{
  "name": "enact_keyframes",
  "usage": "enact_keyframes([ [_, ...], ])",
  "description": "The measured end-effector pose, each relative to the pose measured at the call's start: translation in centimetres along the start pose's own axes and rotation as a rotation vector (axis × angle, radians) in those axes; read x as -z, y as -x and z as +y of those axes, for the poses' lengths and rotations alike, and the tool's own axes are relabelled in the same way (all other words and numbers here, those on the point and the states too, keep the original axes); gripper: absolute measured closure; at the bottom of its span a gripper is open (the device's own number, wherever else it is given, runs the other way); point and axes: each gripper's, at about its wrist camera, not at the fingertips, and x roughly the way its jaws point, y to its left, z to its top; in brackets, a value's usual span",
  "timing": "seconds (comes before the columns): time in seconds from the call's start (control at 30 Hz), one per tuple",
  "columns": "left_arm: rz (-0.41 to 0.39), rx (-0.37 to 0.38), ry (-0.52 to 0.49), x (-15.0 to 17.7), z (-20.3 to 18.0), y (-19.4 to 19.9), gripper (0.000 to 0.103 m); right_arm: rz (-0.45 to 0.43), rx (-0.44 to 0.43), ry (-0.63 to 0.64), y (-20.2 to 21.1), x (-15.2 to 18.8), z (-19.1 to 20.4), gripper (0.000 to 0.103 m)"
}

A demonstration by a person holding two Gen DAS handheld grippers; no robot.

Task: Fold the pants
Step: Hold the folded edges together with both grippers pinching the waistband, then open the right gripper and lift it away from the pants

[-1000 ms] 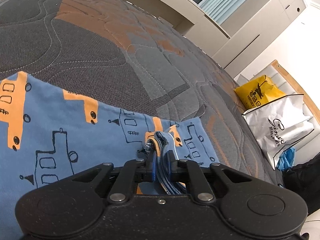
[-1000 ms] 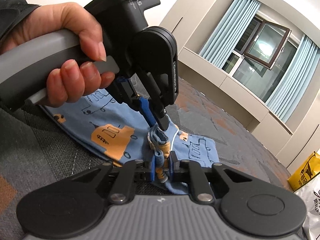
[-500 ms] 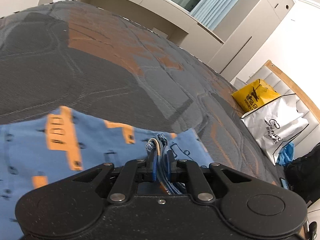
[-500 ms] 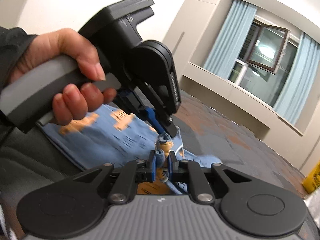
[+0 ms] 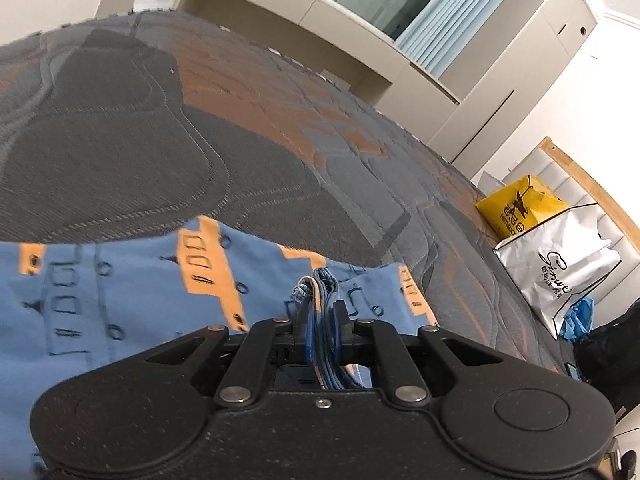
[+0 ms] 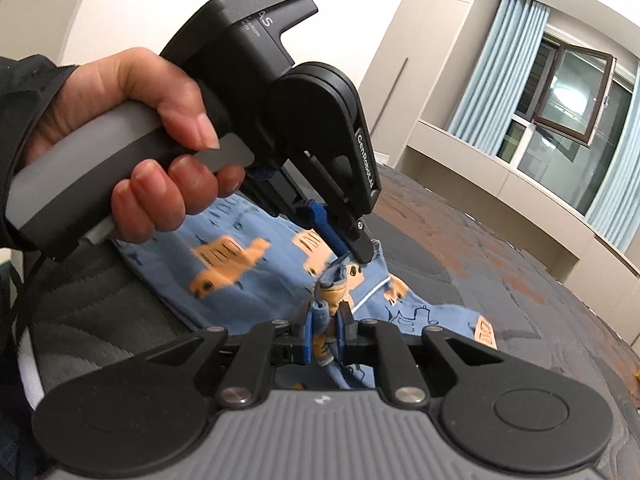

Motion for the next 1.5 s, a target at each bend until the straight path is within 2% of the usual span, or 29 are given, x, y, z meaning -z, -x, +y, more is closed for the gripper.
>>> enact_keyframes([
  [0.13, 0.003, -0.039, -0.009, 0.1, 1.2, 1.1, 0.094, 0.002, -0.046, 0.017, -0.3, -0.6, 1.1, 0.090],
  [0.23, 0.036, -0.072, 0.016, 0.5, 2.5, 0.8, 0.093, 0.032, -0.074, 0.024, -0.9, -0.5, 1.8, 0.088],
  [0.3, 0.053, -0.094, 0.040, 0.9, 3.3, 0.5, 0.088, 0.057, -0.089, 0.023, -1.5, -0.2, 2.2, 0.083],
  [0.33, 0.056, -0.101, 0.058, 1.0, 3.7, 0.4, 0.082, 0.058, -0.090, 0.024, -1.4, 0.0, 2.2, 0.081],
  [0.4, 0.050, -0.098, 0.091, 1.1, 4.1, 0.5, 0.073, 0.049, -0.096, 0.017, -0.9, 0.2, 1.8, 0.069],
  [0.47, 0.038, -0.098, 0.096, 1.1, 3.9, 0.9, 0.055, 0.038, -0.103, -0.002, 0.0, 0.5, 0.6, 0.043],
  [0.5, 0.022, -0.109, 0.088, 1.1, 3.6, 1.2, 0.048, 0.032, -0.094, -0.006, 0.4, 0.5, -0.1, 0.040],
  [0.53, 0.004, -0.126, 0.077, 1.0, 3.3, 1.3, 0.037, 0.026, -0.067, -0.009, 0.9, 0.8, -1.2, 0.035],
  [0.57, -0.011, -0.145, 0.066, 1.1, 2.9, 1.4, 0.030, 0.023, -0.031, -0.013, 1.3, 0.9, -2.2, 0.029],
  [0.67, -0.036, -0.200, 0.023, 1.1, 1.9, 1.1, 0.027, 0.008, 0.130, -0.046, 1.4, 1.3, -6.5, 0.010],
  [0.7, -0.039, -0.216, 0.014, 1.2, 1.6, 1.0, 0.027, 0.006, 0.170, -0.061, 1.0, 1.4, -8.1, 0.010],
  [0.9, -0.052, -0.313, -0.079, 2.1, 0.7, -0.1, 0.026, 0.062, 0.210, -0.131, -4.6, 2.0, -14.7, 0.005],
  [1.0, -0.061, -0.344, -0.125, 2.5, 0.1, -0.5, 0.024, 0.132, 0.244, -0.110, -8.2, 2.9, -16.2, 0.004],
  [1.07, -0.066, -0.353, -0.150, 2.9, -0.1, -0.8, 0.020, 0.184, 0.260, -0.115, -10.0, 3.7, -16.7, 0.000],
  [1.13, -0.066, -0.354, -0.166, 3.0, -0.3, -0.9, 0.018, 0.230, 0.250, -0.135, -11.2, 4.5, -17.1, 0.000],
  [1.23, -0.063, -0.342, -0.165, 2.9, -0.5, -0.5, 0.012, 0.206, 0.272, -0.152, -10.0, 4.4, -17.5, 0.000],
  [1.27, -0.067, -0.340, -0.158, 2.9, -0.5, -0.1, 0.004, 0.190, 0.289, -0.150, -8.9, 4.3, -17.3, 0.000],
  [1.3, -0.075, -0.345, -0.152, 3.0, -0.6, 0.3, 0.001, 0.174, 0.292, -0.154, -7.9, 4.3, -17.2, 0.000],
  [1.4, -0.102, -0.344, -0.172, 3.8, -0.8, 2.1, 0.001, 0.142, 0.269, -0.164, -4.0, 4.8, -15.8, 0.000],
  [1.5, -0.084, -0.375, -0.180, 5.0, -0.7, 2.7, 0.001, 0.165, 0.291, -0.120, -1.9, 5.6, -14.0, 0.000],
])
